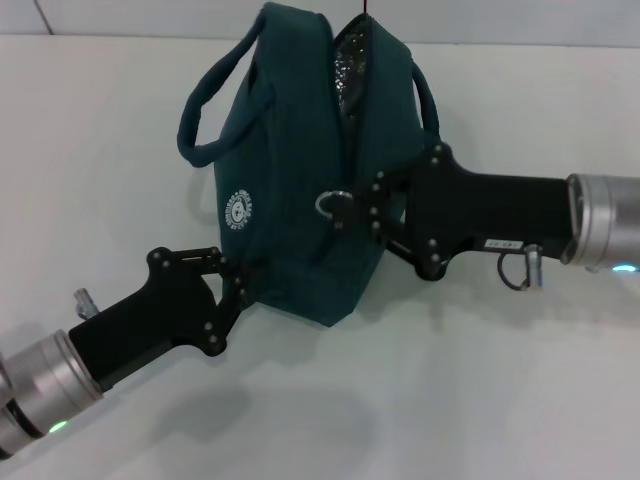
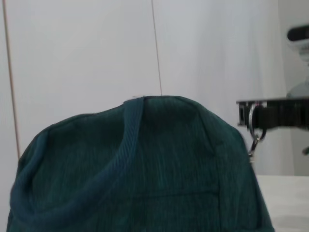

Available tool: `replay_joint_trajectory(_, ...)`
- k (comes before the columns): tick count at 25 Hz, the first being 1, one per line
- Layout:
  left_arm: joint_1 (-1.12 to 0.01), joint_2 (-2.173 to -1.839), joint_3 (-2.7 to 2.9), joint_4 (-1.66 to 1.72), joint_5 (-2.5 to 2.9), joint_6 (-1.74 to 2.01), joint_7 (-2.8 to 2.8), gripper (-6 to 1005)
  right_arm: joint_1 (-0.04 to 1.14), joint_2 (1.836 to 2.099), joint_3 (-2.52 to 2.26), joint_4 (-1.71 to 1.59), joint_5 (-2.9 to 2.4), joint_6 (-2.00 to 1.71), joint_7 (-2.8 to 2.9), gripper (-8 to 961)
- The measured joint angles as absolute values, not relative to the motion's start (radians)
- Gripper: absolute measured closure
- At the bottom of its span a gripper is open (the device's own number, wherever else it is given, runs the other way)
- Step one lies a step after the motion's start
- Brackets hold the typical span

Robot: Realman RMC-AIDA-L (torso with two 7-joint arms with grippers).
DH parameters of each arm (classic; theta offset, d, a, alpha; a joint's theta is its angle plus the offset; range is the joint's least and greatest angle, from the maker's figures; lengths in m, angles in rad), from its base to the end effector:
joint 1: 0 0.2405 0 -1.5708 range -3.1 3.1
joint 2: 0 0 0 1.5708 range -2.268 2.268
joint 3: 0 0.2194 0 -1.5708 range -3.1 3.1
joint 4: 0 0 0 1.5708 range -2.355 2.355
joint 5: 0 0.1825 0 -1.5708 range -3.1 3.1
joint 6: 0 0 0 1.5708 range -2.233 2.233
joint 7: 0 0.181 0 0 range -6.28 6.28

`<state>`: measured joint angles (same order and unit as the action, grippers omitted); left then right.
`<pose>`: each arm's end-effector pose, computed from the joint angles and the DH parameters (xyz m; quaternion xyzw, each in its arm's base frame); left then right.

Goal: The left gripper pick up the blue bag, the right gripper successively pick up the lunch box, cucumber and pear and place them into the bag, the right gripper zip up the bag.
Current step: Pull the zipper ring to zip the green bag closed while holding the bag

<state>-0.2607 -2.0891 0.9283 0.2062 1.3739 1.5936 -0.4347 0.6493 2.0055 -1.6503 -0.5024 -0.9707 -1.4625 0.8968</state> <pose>-0.2349 0.2317 -0.0375 -0.8779 -0.0787 -0.3499 0.3173 0.0913 0.2877 -0.0536 -0.9227 -0.0454 0.3790 0.0536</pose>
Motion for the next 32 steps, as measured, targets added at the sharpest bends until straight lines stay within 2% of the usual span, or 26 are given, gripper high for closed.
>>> replay_joint_trajectory(15, -0.279, -2.084, 0.983, 0.199, 1.382, 1.574, -0.426, 937, 0.6, 2.025, -1.507, -0.512, -0.961, -1.456, 0.765, 935)
replay_joint_trajectory(27, -0.282, -2.074, 1.082, 0.202, 1.383, 1.578, -0.429, 938, 0.55, 2.028, -1.524, -0.506, -0.762, -1.462, 0.559, 935)
replay_joint_trajectory(32, -0.284, -2.089, 1.076, 0.197, 1.35, 1.602, -0.439, 939, 0.541, 2.028, -1.562, -0.506, -0.75, -1.475, 0.516, 935)
